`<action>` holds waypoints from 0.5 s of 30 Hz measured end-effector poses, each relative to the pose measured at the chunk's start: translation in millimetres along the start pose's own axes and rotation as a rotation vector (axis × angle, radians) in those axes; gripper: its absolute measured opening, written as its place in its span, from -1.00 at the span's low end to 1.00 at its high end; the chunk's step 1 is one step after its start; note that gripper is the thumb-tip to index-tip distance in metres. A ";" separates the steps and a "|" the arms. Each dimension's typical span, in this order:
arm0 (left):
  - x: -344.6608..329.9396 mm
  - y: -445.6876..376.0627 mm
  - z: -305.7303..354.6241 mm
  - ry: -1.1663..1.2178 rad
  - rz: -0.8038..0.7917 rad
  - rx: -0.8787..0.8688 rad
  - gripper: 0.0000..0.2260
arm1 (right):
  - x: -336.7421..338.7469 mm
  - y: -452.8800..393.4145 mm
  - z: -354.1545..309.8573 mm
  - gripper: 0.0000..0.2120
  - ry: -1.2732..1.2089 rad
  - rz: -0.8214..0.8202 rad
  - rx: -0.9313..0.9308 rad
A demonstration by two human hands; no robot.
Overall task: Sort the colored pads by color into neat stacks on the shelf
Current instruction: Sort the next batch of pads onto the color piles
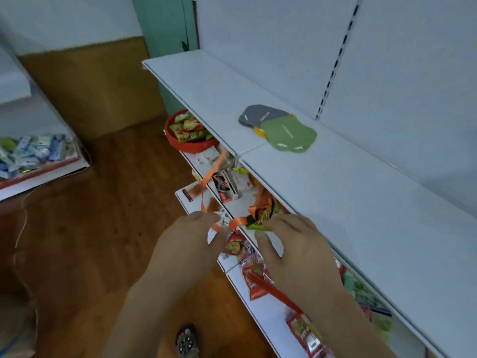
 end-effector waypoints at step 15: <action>61.0 -218.7 -77.6 0.107 0.014 -0.392 -0.64 | -51.1 -125.8 -5.1 -0.67 0.215 0.238 -0.421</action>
Point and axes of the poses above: each hand's wrist, its own y-axis away from the middle knuckle, its own x-axis out of the back of the hand, z = x × y, the point moved 9 cm from there along -y, towards the middle knuckle, and after that the axes turned 11 degrees about -x, right-handed, at the moved point
